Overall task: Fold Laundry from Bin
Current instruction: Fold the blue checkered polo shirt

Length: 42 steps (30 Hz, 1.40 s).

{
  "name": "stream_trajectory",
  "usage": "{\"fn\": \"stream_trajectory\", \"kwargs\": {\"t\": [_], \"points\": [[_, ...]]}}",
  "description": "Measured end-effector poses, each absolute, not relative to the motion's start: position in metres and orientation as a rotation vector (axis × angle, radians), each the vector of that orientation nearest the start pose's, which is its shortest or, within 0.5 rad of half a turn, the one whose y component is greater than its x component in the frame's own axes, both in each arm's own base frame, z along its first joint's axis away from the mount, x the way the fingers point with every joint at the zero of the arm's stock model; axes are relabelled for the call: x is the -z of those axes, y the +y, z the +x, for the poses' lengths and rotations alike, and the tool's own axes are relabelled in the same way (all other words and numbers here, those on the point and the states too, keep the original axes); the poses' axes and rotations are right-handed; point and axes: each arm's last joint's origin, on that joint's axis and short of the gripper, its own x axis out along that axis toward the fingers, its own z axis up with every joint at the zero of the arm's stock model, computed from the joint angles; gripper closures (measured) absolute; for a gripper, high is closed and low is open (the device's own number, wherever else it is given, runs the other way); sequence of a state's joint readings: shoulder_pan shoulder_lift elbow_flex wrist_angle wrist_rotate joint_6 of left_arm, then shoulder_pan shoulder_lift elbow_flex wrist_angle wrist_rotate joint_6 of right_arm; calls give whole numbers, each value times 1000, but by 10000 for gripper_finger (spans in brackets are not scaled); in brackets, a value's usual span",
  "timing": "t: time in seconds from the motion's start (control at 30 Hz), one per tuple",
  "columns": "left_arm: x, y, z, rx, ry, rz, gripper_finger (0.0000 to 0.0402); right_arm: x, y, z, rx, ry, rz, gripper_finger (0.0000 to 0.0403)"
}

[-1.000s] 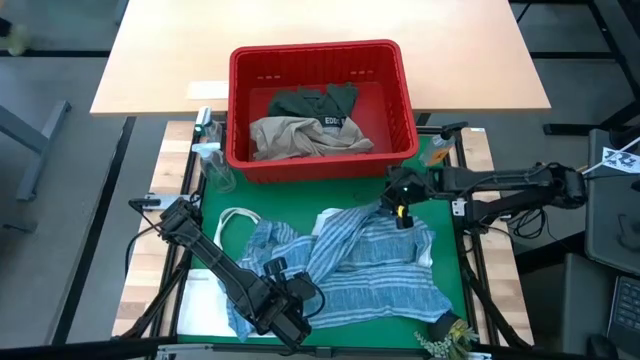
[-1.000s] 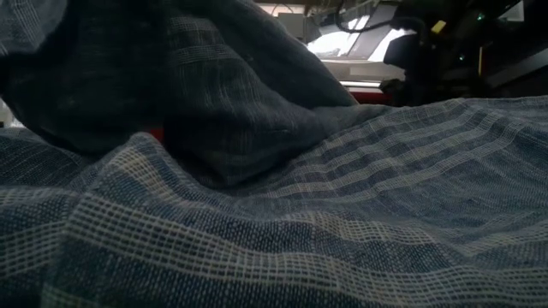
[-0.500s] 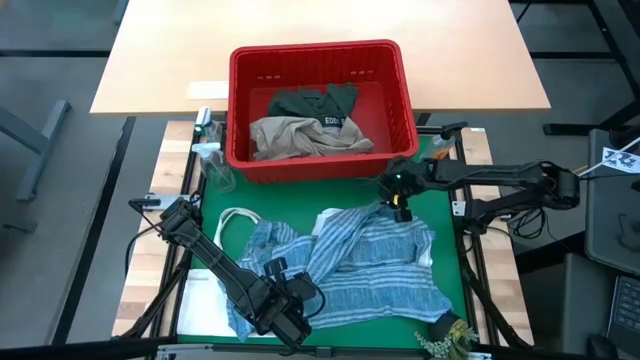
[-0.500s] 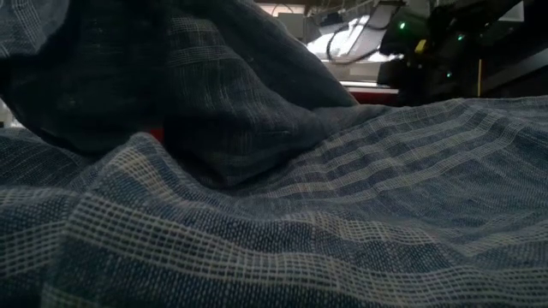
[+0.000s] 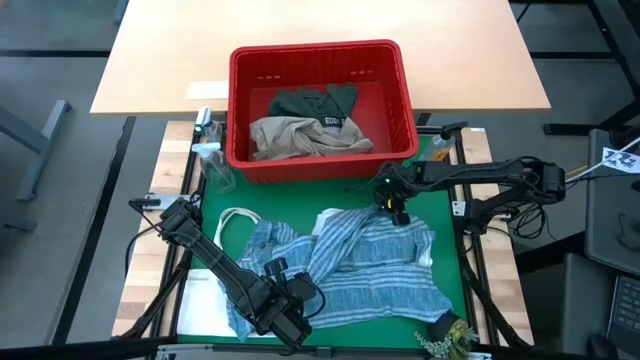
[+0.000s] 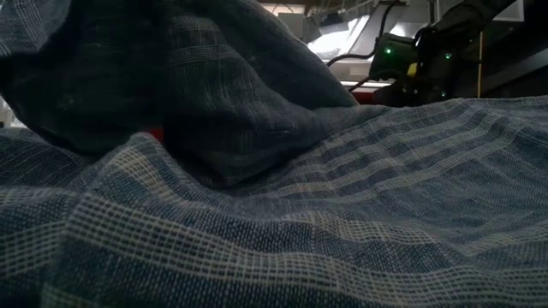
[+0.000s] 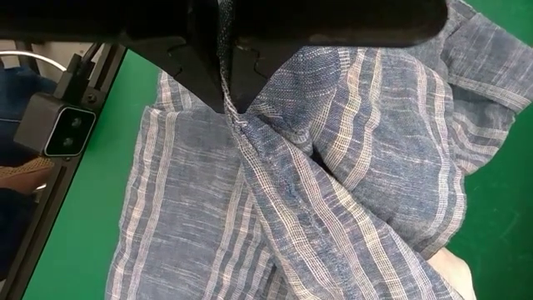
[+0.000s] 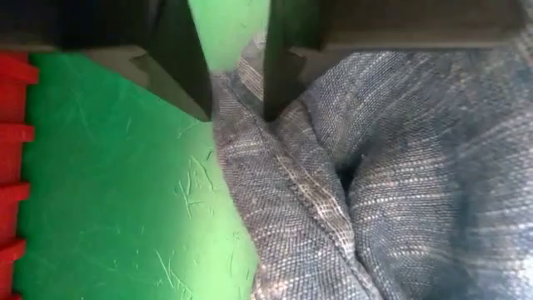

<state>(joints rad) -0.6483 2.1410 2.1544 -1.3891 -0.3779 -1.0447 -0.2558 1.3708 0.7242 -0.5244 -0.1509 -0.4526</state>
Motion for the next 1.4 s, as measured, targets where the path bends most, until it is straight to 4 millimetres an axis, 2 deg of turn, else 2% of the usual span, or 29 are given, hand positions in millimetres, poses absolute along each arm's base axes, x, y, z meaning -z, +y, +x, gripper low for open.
{"fn": "stream_trajectory", "kwargs": {"t": [0.2,0.37,0.53,0.7,0.87,1.0,1.13,1.4], "points": [[-296,-248,345,-396,1132,-238,401,-179,-56,233,-164,1129,-169,392],[-296,-248,345,-396,1131,-237,401,-199,-58,239,-160,1142,-170,380],[-296,-248,345,-403,1121,-232,401,-220,-59,242,-167,1174,-162,398],[-297,-244,345,-465,1081,-200,401,-238,-59,239,-151,1239,-170,397],[-306,-223,333,-650,1097,-241,401,-258,-58,231,-114,1246,-184,398],[-317,-214,337,-613,1060,-218,401,-273,-57,223,-75,1217,-173,401],[-320,-201,341,-657,1051,-224,401,-284,-54,211,-43,1210,-163,401],[-337,-159,352,-738,978,-223,401,-311,-52,180,183,1245,-198,401]]}}
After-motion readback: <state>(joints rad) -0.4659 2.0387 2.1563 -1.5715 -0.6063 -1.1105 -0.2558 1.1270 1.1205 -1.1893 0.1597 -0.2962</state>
